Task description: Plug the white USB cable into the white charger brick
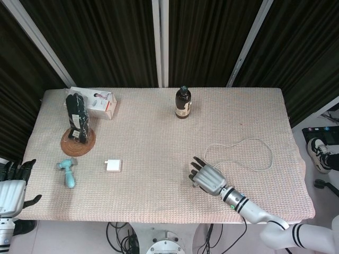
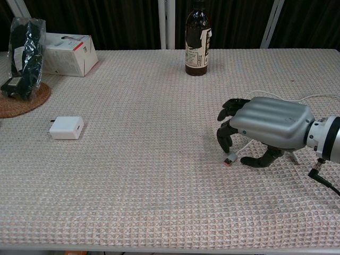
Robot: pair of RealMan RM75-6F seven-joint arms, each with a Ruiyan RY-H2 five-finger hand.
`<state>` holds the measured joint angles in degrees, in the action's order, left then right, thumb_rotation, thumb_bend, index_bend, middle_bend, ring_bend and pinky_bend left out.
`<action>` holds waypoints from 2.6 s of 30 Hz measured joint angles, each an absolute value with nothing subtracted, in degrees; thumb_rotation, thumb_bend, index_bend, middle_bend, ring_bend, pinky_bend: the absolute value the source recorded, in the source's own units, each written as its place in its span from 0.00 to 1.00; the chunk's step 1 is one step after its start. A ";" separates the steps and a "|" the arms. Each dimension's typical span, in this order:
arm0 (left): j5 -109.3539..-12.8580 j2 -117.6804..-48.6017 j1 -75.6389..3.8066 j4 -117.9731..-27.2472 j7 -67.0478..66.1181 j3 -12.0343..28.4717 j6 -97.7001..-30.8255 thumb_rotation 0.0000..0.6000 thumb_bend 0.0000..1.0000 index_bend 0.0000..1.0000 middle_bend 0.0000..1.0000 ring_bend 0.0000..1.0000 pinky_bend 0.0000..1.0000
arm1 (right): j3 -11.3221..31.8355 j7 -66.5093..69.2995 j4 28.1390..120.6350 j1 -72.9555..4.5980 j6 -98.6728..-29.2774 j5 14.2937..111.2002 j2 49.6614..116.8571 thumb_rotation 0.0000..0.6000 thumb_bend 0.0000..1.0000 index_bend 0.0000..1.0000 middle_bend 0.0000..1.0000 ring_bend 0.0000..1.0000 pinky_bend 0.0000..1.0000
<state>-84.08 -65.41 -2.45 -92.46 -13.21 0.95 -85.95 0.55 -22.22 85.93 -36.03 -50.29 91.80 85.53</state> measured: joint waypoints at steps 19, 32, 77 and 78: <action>-84.12 -65.94 -2.28 -90.89 -11.62 0.83 -85.75 1.00 0.06 0.09 0.12 0.03 0.00 | 0.05 -24.42 85.83 -36.73 -50.40 88.69 86.76 1.00 0.30 0.49 0.40 0.15 0.08; -84.26 -66.28 -2.19 -89.34 -10.12 0.82 -85.69 1.00 0.06 0.09 0.12 0.03 0.00 | -0.05 -26.02 85.38 -36.64 -51.79 87.44 88.33 1.00 0.33 0.59 0.44 0.20 0.08; -69.73 -81.45 -31.74 -85.33 -22.87 7.21 -51.35 1.00 0.13 0.23 0.23 0.09 0.05 | 7.49 -23.57 101.23 -31.09 -64.20 78.47 68.02 1.00 0.34 0.63 0.52 0.29 0.15; -69.16 -81.72 -31.76 -85.27 -22.98 7.14 -51.39 1.00 0.14 0.24 0.23 0.10 0.06 | 7.42 -23.23 101.06 -31.12 -64.10 78.52 68.05 1.00 0.34 0.63 0.52 0.29 0.15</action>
<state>-69.16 -81.72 -31.76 -85.27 -22.98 7.14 -51.39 7.42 -23.23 101.06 -31.12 -64.10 78.52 68.05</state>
